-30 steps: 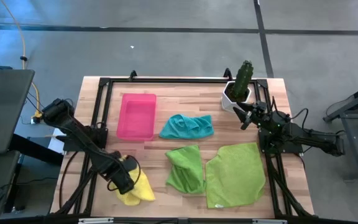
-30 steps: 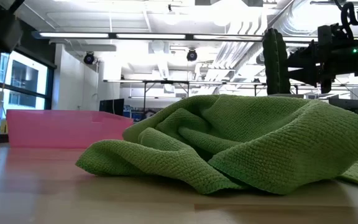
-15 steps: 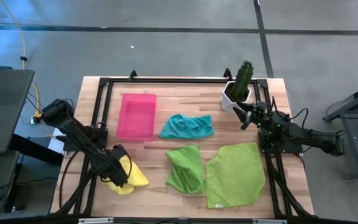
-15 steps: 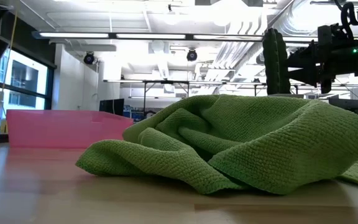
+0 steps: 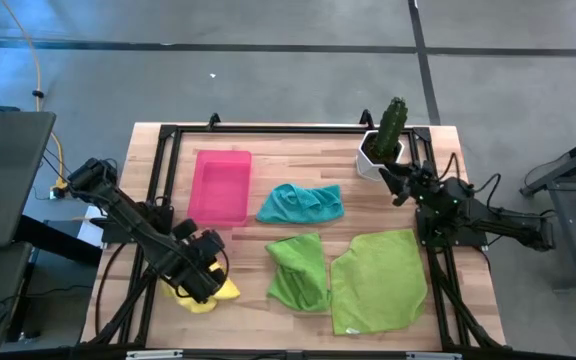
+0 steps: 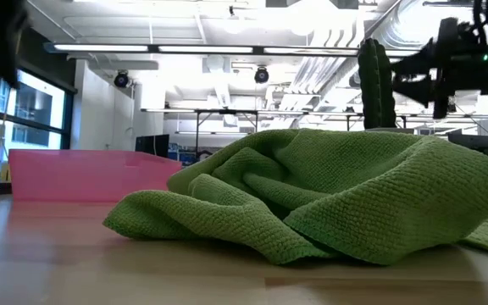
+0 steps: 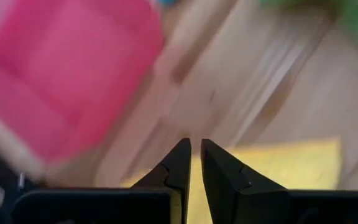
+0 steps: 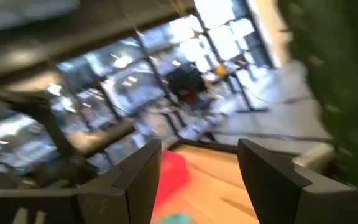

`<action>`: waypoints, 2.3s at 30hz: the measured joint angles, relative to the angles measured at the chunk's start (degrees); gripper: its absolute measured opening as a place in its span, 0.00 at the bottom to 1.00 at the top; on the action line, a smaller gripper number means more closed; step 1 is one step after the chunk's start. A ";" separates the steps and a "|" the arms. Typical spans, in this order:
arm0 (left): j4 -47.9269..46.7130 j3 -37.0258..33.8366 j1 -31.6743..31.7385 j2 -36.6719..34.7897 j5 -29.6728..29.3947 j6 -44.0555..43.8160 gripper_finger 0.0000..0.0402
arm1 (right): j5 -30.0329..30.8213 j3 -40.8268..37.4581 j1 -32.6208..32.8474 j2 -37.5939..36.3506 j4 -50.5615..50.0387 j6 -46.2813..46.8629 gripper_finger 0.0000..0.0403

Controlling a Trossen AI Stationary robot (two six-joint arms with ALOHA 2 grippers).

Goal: Roll microfiber towels into tight, uniform cylinder then place into a basket
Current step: Adjust the light green microfiber cloth

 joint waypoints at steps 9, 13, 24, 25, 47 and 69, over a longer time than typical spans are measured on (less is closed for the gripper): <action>11.80 1.06 3.78 0.00 -9.17 10.44 0.08 | -16.97 0.00 0.02 0.02 11.33 0.65 0.51; 17.87 1.06 5.45 0.00 -9.17 16.62 0.08 | -19.71 0.00 0.02 0.02 17.17 2.35 0.51; 28.27 1.06 8.17 0.00 -9.19 27.50 0.08 | -18.97 3.47 0.02 2.76 18.80 -4.36 0.51; 28.65 1.06 8.43 0.00 -9.17 28.01 0.08 | -18.97 4.23 0.02 3.72 18.74 -4.41 0.51; 29.71 1.06 9.52 0.00 -8.71 30.33 0.08 | -43.37 26.19 3.76 42.76 -4.12 10.80 0.51; 29.06 1.06 9.52 0.00 -8.73 30.35 0.08 | -28.39 26.38 38.11 63.15 -9.17 6.91 0.51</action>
